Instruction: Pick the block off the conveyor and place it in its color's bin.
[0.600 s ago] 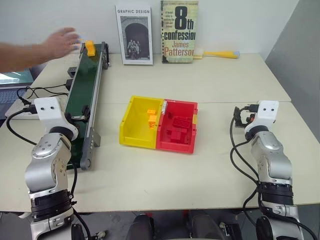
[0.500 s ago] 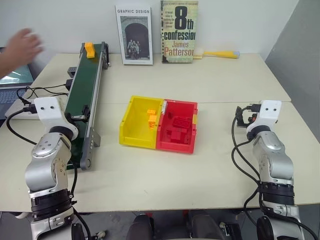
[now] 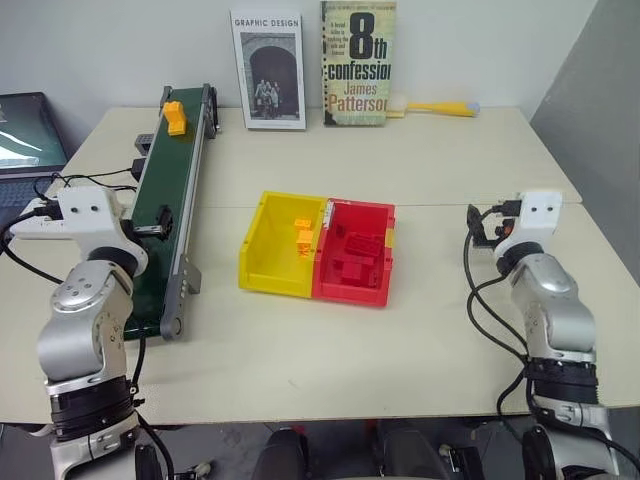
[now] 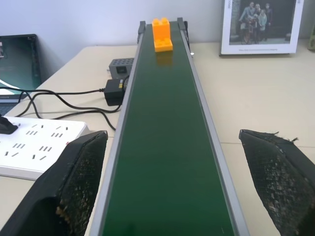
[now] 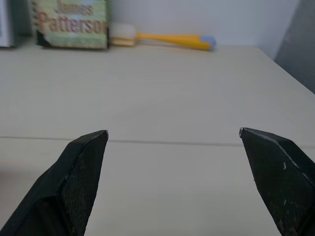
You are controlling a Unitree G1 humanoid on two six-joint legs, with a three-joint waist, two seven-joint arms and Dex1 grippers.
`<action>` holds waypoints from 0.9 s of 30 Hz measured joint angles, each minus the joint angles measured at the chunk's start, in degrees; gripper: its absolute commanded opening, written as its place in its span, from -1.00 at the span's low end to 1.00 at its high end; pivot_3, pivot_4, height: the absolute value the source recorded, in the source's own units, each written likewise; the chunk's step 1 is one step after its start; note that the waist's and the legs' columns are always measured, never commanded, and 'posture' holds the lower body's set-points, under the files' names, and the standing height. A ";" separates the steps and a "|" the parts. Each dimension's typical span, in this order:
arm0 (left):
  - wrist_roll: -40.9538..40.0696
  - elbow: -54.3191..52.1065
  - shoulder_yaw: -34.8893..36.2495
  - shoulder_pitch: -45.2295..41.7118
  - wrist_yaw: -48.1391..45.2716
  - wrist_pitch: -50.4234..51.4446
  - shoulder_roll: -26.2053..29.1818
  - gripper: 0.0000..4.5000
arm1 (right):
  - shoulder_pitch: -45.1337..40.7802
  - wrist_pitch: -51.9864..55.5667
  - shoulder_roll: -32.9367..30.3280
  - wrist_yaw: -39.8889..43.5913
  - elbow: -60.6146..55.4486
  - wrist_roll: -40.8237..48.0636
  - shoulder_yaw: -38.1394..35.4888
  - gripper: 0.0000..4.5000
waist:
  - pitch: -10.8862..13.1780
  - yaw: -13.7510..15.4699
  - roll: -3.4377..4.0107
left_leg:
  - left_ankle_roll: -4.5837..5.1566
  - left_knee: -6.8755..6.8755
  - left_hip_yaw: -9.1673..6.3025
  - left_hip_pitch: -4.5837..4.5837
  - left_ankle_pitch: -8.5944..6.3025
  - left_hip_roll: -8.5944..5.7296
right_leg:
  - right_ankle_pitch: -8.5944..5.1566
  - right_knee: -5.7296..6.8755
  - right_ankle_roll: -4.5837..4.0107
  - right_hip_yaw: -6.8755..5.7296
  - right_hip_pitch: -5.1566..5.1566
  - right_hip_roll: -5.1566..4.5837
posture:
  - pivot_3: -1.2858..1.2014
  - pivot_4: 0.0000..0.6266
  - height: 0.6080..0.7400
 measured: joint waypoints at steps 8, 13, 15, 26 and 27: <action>0.71 4.12 -0.30 -5.39 1.77 0.07 -0.24 0.99 | -7.36 13.19 -7.59 23.20 -7.64 18.74 3.75 1.00 | 0.01 0.12 0.00 | 0.20 -0.01 -0.12 -0.08 -0.11 0.01 | 0.00 -0.17 0.00 -0.12 0.02 -0.02 | 0.03 -0.52 1.00; 1.34 7.57 -1.68 -7.19 2.62 -1.09 -1.50 0.99 | -9.43 18.43 -9.58 28.70 -11.25 24.90 5.71 1.00 | 0.01 0.29 -0.05 | 0.20 0.00 -0.20 -0.13 -0.12 0.02 | 0.00 -0.25 0.00 -0.18 0.04 -0.07 | 0.03 -0.52 1.00; 2.05 9.57 -1.89 -8.70 2.99 -1.79 -1.44 0.99 | -10.25 20.48 -9.61 29.68 -11.91 26.90 6.52 1.00 | 0.01 0.29 -0.06 | 0.20 0.00 -0.19 -0.13 -0.11 0.00 | 0.00 -0.24 0.00 -0.17 0.03 -0.07 | 0.03 -0.52 1.00; 3.72 15.58 -3.60 -13.55 3.62 -3.62 -1.37 0.99 | -12.19 23.30 -9.80 29.89 -14.53 30.41 7.74 1.00 | 0.01 0.42 -0.07 | 0.19 0.00 -0.25 -0.18 -0.11 0.00 | 0.00 -0.29 0.00 -0.24 0.02 -0.11 | 0.03 -0.52 1.00; 3.94 16.17 -3.62 -14.01 4.16 -3.68 -1.36 0.99 | -12.20 23.39 -9.91 29.89 -14.79 30.43 7.76 1.00 | 0.01 0.42 -0.07 | 0.19 0.00 -0.24 -0.18 -0.11 0.00 | 0.00 -0.29 0.00 -0.23 0.02 -0.11 | 0.03 -0.52 1.00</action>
